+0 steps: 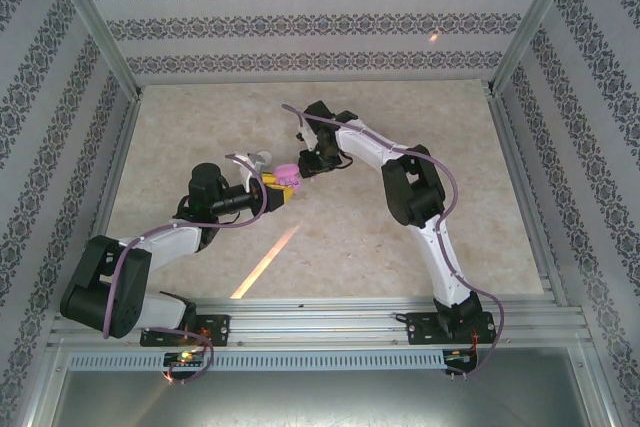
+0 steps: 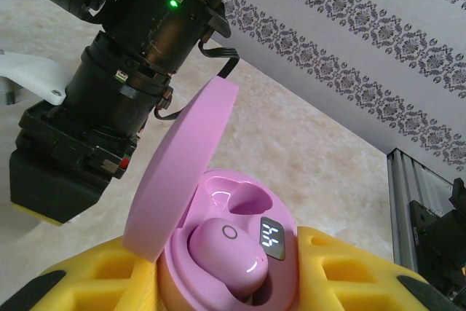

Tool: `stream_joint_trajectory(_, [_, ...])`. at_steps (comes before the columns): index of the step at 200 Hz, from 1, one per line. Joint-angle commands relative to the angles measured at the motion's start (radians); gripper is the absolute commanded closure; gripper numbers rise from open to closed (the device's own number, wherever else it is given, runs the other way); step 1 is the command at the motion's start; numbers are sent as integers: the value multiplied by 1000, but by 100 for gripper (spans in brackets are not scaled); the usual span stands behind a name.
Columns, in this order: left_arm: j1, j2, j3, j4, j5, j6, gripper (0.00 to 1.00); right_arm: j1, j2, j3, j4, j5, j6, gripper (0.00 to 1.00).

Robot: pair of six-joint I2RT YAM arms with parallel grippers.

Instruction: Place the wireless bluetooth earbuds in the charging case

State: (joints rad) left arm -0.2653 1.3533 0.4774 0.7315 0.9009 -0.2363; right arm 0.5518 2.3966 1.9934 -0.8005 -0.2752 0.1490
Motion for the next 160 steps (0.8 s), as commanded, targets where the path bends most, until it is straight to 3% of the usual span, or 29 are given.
stream_joint_trajectory(1, [13, -12, 23, -3, 10, 20, 86, 18, -27, -26, -71, 22, -15, 67])
stream_joint_trajectory(44, [13, -20, 13, -4, 9, 20, 86, 35, -29, -29, -93, 48, -26, 68])
stream_joint_trajectory(103, [14, -33, 12, -12, 11, 24, 89, 36, -72, -66, -75, 78, -9, 78])
stream_joint_trajectory(160, [13, -37, 17, -6, 15, 21, 89, 33, -214, -202, -10, 114, 30, 80])
